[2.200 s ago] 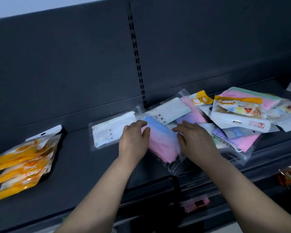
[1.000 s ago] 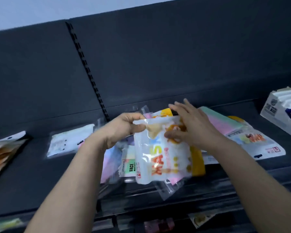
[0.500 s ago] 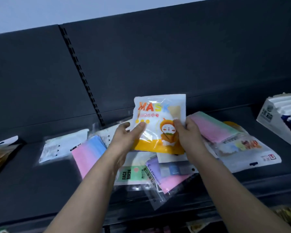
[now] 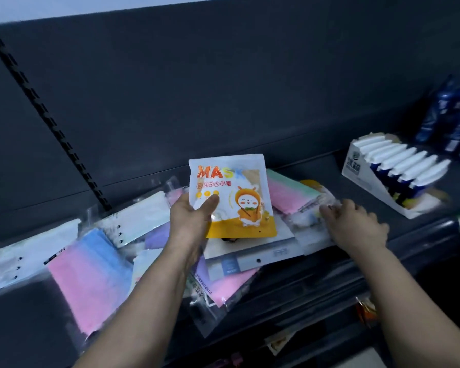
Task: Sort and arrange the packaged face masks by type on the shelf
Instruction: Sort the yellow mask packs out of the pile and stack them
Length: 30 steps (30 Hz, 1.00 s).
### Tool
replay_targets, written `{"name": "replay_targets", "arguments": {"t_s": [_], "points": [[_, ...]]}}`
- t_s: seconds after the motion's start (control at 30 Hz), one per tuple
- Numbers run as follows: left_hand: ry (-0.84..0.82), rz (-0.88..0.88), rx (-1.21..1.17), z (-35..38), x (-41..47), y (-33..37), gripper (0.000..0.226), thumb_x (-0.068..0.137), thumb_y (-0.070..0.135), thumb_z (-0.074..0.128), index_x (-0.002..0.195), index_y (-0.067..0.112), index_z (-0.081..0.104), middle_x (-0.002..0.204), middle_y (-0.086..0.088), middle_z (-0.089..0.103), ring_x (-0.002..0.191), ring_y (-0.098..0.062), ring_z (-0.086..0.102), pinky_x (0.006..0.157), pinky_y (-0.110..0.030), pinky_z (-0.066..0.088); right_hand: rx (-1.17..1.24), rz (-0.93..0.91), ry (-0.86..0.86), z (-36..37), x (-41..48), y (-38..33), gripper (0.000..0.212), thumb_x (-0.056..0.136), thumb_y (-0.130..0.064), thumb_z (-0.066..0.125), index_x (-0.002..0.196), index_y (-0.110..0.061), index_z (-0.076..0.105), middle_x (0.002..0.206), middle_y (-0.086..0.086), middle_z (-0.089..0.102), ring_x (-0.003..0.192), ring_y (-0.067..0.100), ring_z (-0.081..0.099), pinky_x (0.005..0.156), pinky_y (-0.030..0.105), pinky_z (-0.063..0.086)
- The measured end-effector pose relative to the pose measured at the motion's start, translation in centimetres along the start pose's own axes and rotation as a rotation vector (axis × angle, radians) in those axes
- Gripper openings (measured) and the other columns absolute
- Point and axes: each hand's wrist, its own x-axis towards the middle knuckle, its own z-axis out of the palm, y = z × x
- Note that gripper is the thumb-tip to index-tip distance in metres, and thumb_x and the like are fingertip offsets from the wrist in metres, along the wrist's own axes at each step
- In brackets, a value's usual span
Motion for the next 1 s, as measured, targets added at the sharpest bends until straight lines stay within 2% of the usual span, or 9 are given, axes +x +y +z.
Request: {"name": "replay_targets", "arguments": {"t_s": [0.1, 0.17, 0.33, 0.47, 0.57, 0.7, 0.8, 0.9, 1.0], "points": [[-0.045, -0.010, 0.026, 0.9, 0.2, -0.3, 0.009, 0.090, 0.007, 0.065, 0.095, 0.014, 0.064, 0.101, -0.012, 0.074, 0.086, -0.029, 0.072, 0.078, -0.042, 0.059, 0.099, 0.037, -0.102, -0.7, 0.2, 0.7, 0.082, 0.076, -0.064, 0.058, 0.137, -0.017, 0.033, 0.135, 0.015, 0.046, 0.122, 0.035, 0.044, 0.092, 0.044, 0.039], [-0.050, 0.007, 0.049, 1.2, 0.4, -0.4, 0.008, 0.090, 0.009, 0.066, 0.092, 0.016, 0.064, 0.100, -0.011, 0.074, 0.083, -0.027, 0.072, 0.073, -0.038, 0.060, 0.235, 0.098, -0.152, -1.6, 0.5, 1.1, 0.083, 0.067, -0.060, 0.071, 0.131, -0.016, 0.042, 0.125, 0.012, 0.055, 0.114, 0.032, 0.053, 0.086, 0.041, 0.046], [-0.040, 0.040, 0.044, 1.8, 0.5, -0.2, 0.008, 0.090, 0.010, 0.066, 0.095, 0.014, 0.063, 0.090, -0.004, 0.073, 0.065, -0.011, 0.070, 0.057, -0.026, 0.060, 0.572, 0.160, -0.050, -3.9, 1.2, 2.6, 0.043, 0.078, -0.030, 0.075, 0.110, -0.004, 0.063, 0.097, 0.013, 0.065, 0.088, 0.028, 0.059, 0.081, 0.036, 0.050], [-0.031, 0.054, 0.030, 2.0, 0.6, -0.1, 0.014, 0.090, 0.010, 0.066, 0.104, 0.011, 0.063, 0.092, -0.003, 0.072, 0.071, -0.014, 0.069, 0.062, -0.028, 0.060, 0.538, 0.119, -0.163, -4.3, 0.4, 3.2, 0.021, 0.083, -0.029, 0.070, 0.097, -0.013, 0.072, 0.087, 0.006, 0.070, 0.083, 0.021, 0.061, 0.084, 0.039, 0.052], [-0.043, 0.066, 0.074, 2.3, 0.8, -0.5, 0.012, 0.090, 0.012, 0.066, 0.102, 0.012, 0.064, 0.089, 0.001, 0.072, 0.070, -0.011, 0.068, 0.056, -0.022, 0.058, 0.631, 0.110, -0.318, -4.0, -0.9, 2.5, 0.043, 0.066, -0.045, 0.080, 0.092, -0.013, 0.069, 0.089, 0.002, 0.067, 0.086, 0.018, 0.058, 0.085, 0.033, 0.045], [-0.073, 0.068, 0.140, 2.9, 0.9, -1.3, 0.020, 0.089, 0.011, 0.068, 0.109, 0.008, 0.066, 0.095, -0.003, 0.074, 0.075, -0.014, 0.070, 0.057, -0.023, 0.056, 0.596, 0.102, -0.448, -3.7, -1.5, 1.9, 0.045, 0.063, -0.033, 0.085, 0.096, -0.007, 0.067, 0.094, 0.004, 0.067, 0.091, 0.020, 0.060, 0.076, 0.027, 0.045], [-0.078, 0.068, 0.139, 3.0, 0.9, -1.6, 0.021, 0.089, 0.013, 0.068, 0.110, 0.011, 0.066, 0.096, -0.003, 0.075, 0.081, -0.017, 0.072, 0.068, -0.030, 0.058, 0.746, 0.139, -0.328, -4.3, -1.2, 3.2, 0.038, 0.079, -0.028, 0.074, 0.101, 0.000, 0.061, 0.093, 0.012, 0.068, 0.082, 0.022, 0.062, 0.061, 0.029, 0.046], [-0.066, 0.100, 0.143, 3.2, 1.0, -1.7, 0.019, 0.089, 0.013, 0.068, 0.107, 0.013, 0.067, 0.097, -0.002, 0.075, 0.084, -0.018, 0.072, 0.074, -0.034, 0.059, 0.877, 0.192, -0.111, -5.7, -0.7, 5.0, 0.025, 0.090, -0.018, 0.059, 0.110, -0.003, 0.055, 0.090, 0.015, 0.064, 0.074, 0.028, 0.060, 0.069, 0.041, 0.051], [-0.018, 0.150, 0.111, 3.2, 0.9, -1.5, 0.014, 0.089, 0.012, 0.068, 0.102, 0.017, 0.066, 0.094, 0.002, 0.074, 0.080, -0.013, 0.071, 0.068, -0.028, 0.058, 0.854, 0.147, 0.280, -6.4, -1.0, 5.1, 0.022, 0.087, -0.017, 0.057, 0.108, -0.011, 0.050, 0.106, 0.016, 0.061, 0.087, 0.030, 0.059, 0.072, 0.043, 0.051]]}}
